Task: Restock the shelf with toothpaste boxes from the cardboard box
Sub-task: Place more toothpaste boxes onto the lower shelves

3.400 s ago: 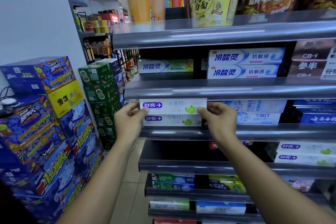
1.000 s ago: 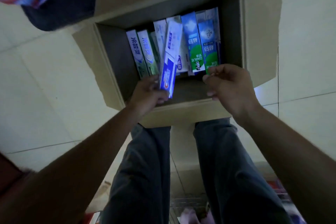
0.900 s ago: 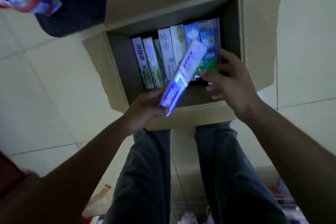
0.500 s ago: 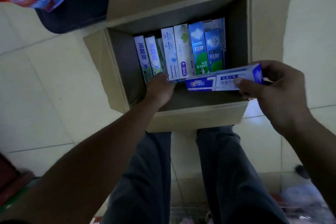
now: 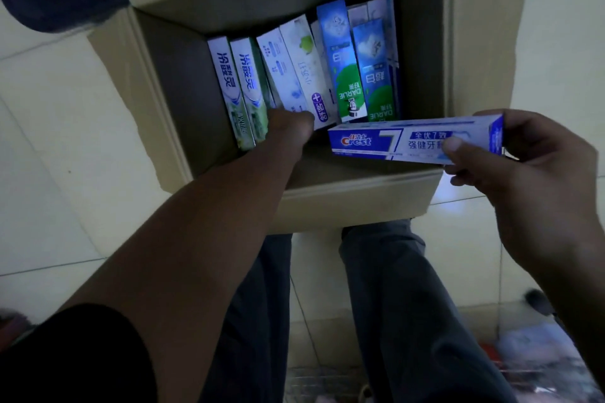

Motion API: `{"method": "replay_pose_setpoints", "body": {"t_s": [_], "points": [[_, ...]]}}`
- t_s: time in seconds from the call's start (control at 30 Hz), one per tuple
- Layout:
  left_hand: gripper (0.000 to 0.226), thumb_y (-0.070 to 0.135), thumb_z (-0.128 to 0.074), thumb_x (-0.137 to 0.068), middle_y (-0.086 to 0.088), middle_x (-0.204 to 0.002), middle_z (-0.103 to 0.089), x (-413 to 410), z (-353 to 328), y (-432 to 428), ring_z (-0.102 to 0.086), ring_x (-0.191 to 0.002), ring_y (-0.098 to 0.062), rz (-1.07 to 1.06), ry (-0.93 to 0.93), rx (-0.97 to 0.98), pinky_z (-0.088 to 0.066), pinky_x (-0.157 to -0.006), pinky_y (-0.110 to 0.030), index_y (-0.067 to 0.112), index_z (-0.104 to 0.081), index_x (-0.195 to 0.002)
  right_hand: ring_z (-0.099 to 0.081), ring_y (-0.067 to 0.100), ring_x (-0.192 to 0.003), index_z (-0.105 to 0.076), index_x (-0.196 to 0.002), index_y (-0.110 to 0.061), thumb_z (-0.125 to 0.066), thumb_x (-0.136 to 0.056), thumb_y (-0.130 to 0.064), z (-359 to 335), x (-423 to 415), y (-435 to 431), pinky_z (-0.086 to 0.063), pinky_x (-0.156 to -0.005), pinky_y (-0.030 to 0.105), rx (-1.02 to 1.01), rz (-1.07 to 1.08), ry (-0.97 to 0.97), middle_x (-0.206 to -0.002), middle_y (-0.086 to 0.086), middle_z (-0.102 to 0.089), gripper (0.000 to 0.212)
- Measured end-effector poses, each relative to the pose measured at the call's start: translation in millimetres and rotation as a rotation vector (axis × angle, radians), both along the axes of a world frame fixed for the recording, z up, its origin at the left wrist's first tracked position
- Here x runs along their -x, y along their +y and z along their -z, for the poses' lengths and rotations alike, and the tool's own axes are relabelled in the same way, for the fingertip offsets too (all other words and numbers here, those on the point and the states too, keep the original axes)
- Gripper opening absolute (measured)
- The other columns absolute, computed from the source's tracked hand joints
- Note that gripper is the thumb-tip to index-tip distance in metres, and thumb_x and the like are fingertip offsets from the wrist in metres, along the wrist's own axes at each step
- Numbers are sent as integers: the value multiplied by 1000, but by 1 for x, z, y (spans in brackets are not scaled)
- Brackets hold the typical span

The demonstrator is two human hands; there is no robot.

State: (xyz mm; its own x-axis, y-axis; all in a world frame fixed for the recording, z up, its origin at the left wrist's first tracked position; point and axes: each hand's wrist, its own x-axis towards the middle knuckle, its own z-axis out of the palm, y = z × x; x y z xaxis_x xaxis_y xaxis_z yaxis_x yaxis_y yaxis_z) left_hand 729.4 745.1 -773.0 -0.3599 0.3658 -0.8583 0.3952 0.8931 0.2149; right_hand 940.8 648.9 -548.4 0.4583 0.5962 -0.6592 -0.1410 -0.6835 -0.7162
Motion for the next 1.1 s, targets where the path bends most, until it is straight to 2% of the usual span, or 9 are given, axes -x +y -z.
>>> {"method": "replay_pose_setpoints", "body": {"t_s": [0.1,0.23,0.37,0.5,0.63,0.7,0.87,1.0,1.1], "points": [[55,14,-81,-80,-15,-125,-69,-1,-4,-2,-70,-104,-31,-82,-26,94,-58,-93,-39,3,-60,-129,-70,36,-74,-72,-95,-16,-80,-82,-8,-5,3,1,-57,-64,30,12,35,46,-93,10,-77,18],[50,-3,-69,-85,-24,-127,-62,1,-8,-3,-67,-110,-39,-246,-137,106,-55,-97,-58,6,-37,-122,-69,29,-71,-70,-101,-7,-80,-82,-8,-10,7,7,-57,-63,30,23,65,64,-93,15,-76,21],[61,0,-73,-84,-19,-129,-63,11,-16,-4,-67,-111,-35,-242,-132,72,-56,-97,-53,1,-41,-135,-68,34,-74,-69,-98,-9,-79,-81,-7,-16,9,14,-58,-64,32,19,115,95,-92,17,-76,19],[38,7,-74,-86,-17,-120,-70,18,-52,0,-70,-104,-32,-203,-161,-12,-58,-95,-46,1,-60,-121,-68,30,-75,-70,-93,-10,-78,-82,-4,-32,19,20,-57,-64,29,36,171,149,-87,14,-76,16],[18,20,-74,-90,-7,-96,-70,53,-139,1,-66,-82,-18,-39,-50,-253,-50,-68,-20,11,-70,-105,-66,32,-81,-70,-96,-5,-77,-81,-2,-73,29,33,-56,-67,32,48,232,213,-92,20,-73,16],[10,17,-76,-89,1,-83,-67,77,-197,1,-61,-68,-2,75,-35,-416,-43,-57,-15,15,-69,-95,-67,33,-83,-70,-99,-1,-78,-78,-5,-105,33,45,-56,-68,32,27,229,252,-95,24,-73,23],[41,-4,-78,-85,6,-93,-58,118,-358,21,-59,-78,7,-11,-145,-738,-48,-72,-10,-2,-57,-120,-69,24,-70,-66,-107,12,-79,-74,-8,-211,33,82,-57,-61,25,-78,156,297,-91,22,-75,40],[51,-6,-82,-77,20,-91,-69,142,-482,44,-63,-77,5,-85,-174,-947,-54,-70,-14,-3,-54,-120,-67,22,-61,-65,-107,13,-78,-73,-9,-313,34,117,-55,-55,23,-202,84,312,-88,23,-71,43],[43,-6,-82,-76,13,-86,-75,148,-569,55,-68,-75,0,-210,-201,-1074,-56,-69,-16,6,-62,-111,-67,20,-56,-66,-109,12,-76,-74,-6,-387,36,135,-55,-53,22,-308,28,329,-86,20,-72,40]]}}
